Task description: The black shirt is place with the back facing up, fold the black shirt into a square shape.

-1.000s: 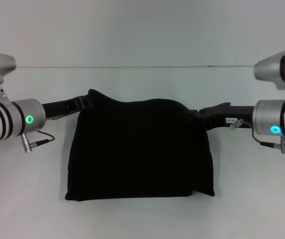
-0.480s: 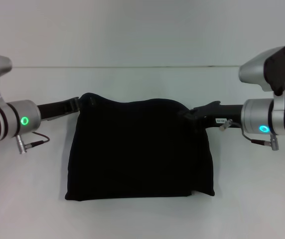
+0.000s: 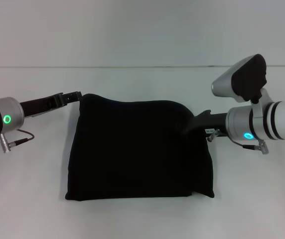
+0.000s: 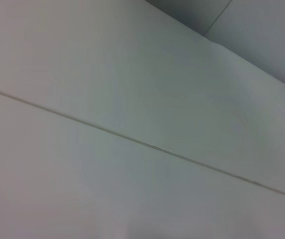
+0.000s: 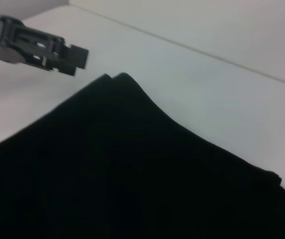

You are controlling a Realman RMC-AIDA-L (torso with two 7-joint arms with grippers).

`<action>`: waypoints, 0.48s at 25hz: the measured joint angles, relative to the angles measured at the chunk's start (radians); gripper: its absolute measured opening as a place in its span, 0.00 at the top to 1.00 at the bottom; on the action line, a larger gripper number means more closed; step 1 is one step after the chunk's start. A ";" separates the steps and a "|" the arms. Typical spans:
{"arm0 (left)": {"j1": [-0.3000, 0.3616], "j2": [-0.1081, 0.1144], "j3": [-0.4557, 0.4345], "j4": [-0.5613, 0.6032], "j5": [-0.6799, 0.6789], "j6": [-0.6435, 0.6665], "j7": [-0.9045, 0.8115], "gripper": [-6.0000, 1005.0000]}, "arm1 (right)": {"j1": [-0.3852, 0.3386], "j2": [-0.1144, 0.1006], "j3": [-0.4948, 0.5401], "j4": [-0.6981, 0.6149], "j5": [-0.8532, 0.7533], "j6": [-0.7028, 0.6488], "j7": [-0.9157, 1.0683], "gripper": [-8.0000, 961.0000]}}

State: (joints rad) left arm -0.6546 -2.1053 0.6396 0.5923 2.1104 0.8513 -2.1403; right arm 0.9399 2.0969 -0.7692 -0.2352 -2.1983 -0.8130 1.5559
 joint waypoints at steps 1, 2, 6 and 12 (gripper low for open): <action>0.001 -0.001 0.000 0.002 0.000 0.003 0.000 0.27 | 0.002 0.000 -0.003 0.005 -0.001 0.008 0.000 0.99; 0.002 -0.001 0.000 0.002 0.000 0.004 0.000 0.27 | 0.004 0.000 -0.006 0.009 -0.002 0.014 0.000 0.99; 0.002 -0.001 0.000 0.003 0.000 0.006 0.002 0.27 | 0.005 0.000 -0.016 0.012 -0.003 0.017 0.001 0.99; -0.003 0.000 0.000 0.004 0.000 0.006 0.002 0.27 | -0.001 -0.006 -0.007 -0.035 0.031 -0.050 0.001 0.99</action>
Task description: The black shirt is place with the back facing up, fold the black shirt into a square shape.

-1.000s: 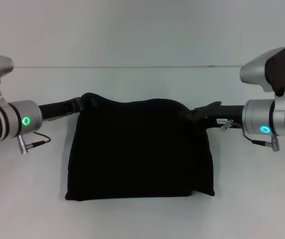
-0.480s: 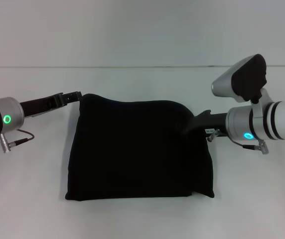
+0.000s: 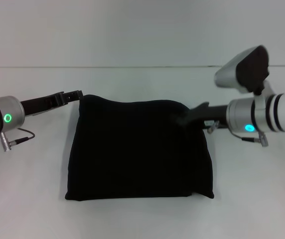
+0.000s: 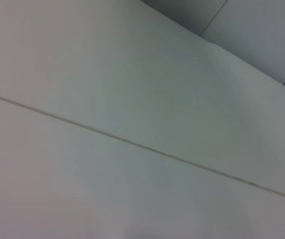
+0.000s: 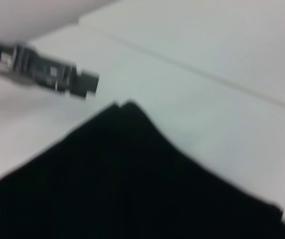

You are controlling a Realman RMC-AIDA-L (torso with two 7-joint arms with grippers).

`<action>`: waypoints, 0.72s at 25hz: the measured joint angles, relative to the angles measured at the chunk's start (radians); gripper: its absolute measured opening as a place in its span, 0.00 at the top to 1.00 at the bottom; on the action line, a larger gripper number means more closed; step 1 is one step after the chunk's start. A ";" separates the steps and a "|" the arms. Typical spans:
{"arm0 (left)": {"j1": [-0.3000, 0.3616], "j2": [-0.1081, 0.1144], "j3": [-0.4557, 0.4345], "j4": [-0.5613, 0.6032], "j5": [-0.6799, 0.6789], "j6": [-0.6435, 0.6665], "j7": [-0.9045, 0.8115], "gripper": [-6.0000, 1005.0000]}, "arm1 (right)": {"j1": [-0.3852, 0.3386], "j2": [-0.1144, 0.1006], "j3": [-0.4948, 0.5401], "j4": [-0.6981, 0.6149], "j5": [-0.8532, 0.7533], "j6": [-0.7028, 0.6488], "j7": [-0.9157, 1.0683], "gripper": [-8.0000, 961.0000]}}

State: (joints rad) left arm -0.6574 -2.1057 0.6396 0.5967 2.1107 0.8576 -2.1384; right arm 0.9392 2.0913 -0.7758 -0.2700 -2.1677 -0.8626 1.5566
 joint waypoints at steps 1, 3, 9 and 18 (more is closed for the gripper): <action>0.000 0.000 0.000 0.000 0.000 0.000 -0.001 0.27 | -0.003 -0.002 0.000 -0.011 0.015 -0.010 0.001 0.99; -0.001 0.000 0.000 0.000 0.000 0.001 -0.002 0.27 | -0.005 -0.004 -0.002 -0.031 0.034 -0.020 0.012 0.99; -0.006 -0.003 0.000 0.000 0.000 0.016 -0.002 0.27 | 0.029 0.001 -0.026 -0.036 0.035 0.034 0.029 0.99; -0.014 -0.003 0.009 0.000 0.000 0.050 0.006 0.28 | 0.101 0.009 -0.101 0.059 0.038 0.174 0.030 0.99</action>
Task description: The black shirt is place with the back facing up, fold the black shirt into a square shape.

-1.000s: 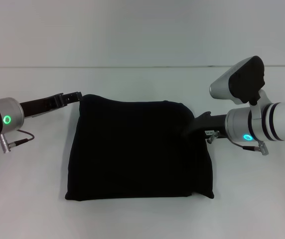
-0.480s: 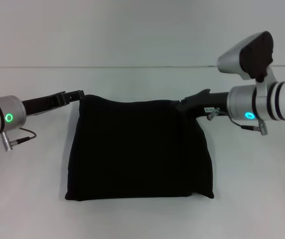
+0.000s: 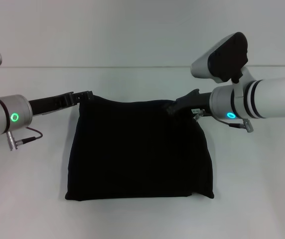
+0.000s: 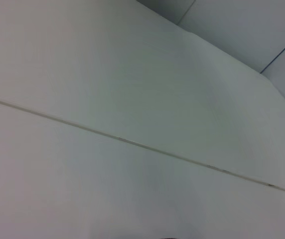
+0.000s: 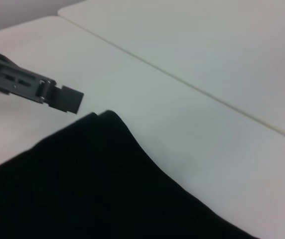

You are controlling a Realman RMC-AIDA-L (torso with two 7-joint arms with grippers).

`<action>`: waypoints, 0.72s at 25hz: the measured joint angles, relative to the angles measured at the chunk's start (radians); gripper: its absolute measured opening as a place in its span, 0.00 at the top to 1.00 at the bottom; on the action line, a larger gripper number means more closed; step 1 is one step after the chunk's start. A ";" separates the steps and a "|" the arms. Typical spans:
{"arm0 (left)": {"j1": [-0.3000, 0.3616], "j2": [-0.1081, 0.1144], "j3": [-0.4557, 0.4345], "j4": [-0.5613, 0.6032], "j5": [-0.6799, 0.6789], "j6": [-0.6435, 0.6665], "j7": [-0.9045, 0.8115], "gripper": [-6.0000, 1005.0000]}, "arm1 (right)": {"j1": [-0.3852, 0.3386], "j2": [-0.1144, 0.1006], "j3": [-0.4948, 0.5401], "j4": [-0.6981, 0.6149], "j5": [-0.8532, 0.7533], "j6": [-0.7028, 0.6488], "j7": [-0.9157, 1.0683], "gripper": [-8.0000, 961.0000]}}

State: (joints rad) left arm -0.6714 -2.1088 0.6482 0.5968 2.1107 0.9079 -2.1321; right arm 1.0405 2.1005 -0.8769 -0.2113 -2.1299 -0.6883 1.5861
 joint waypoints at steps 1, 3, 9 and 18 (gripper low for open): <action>0.000 0.001 0.000 0.000 0.000 0.002 0.000 0.28 | 0.002 0.000 -0.001 0.006 0.000 0.009 0.000 0.99; 0.000 0.002 0.002 0.000 0.000 0.005 0.001 0.28 | 0.003 0.000 -0.001 0.015 0.000 0.018 0.000 0.99; -0.004 0.003 0.004 -0.003 0.000 0.007 0.014 0.29 | 0.006 0.001 -0.023 0.034 -0.004 0.023 0.010 0.99; -0.010 0.003 0.007 -0.006 0.000 0.013 0.014 0.31 | 0.002 -0.001 -0.132 0.027 -0.004 0.017 0.164 0.99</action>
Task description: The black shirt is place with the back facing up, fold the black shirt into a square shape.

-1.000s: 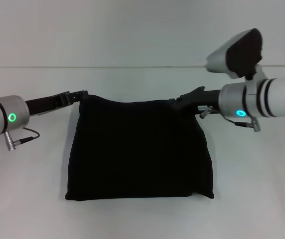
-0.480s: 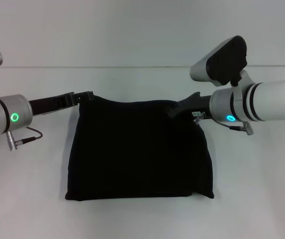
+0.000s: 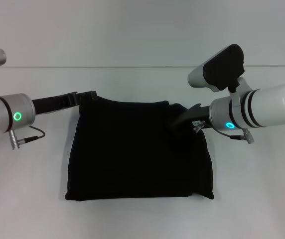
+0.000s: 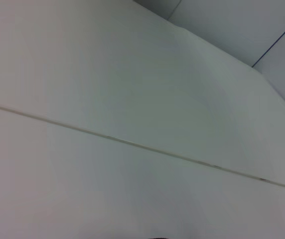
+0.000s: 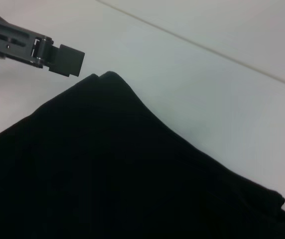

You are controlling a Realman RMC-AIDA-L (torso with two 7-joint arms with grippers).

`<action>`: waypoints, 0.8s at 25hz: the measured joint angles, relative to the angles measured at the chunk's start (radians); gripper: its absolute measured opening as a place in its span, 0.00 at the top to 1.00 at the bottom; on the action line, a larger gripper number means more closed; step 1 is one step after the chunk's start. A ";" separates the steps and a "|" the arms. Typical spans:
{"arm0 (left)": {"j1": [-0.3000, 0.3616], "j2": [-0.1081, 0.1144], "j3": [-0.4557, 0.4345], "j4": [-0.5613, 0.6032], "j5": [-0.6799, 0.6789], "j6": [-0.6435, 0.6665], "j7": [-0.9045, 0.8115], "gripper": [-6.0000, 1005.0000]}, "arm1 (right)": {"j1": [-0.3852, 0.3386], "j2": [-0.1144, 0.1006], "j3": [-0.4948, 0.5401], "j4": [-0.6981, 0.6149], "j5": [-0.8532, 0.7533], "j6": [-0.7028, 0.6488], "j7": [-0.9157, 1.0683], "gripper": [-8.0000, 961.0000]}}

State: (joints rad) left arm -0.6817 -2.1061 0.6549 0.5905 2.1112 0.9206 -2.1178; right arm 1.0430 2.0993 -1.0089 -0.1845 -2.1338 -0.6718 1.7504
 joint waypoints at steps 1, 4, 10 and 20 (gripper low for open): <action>-0.001 0.000 0.000 0.000 0.000 0.002 0.000 0.31 | 0.000 -0.001 -0.006 -0.001 0.000 0.000 0.008 0.99; -0.002 0.001 0.000 0.000 0.000 0.003 0.000 0.31 | 0.002 -0.003 -0.038 -0.003 0.000 -0.002 0.047 0.99; -0.004 0.002 0.000 0.000 -0.001 0.004 0.000 0.32 | 0.004 -0.004 -0.099 -0.026 0.000 -0.008 0.110 0.99; -0.004 0.002 -0.001 0.004 -0.001 -0.001 0.007 0.34 | -0.072 -0.005 -0.093 -0.178 0.053 -0.026 0.103 0.99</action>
State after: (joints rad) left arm -0.6858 -2.1040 0.6536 0.5947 2.1107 0.9192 -2.1112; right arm 0.9712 2.0945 -1.1020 -0.3629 -2.0812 -0.6981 1.8535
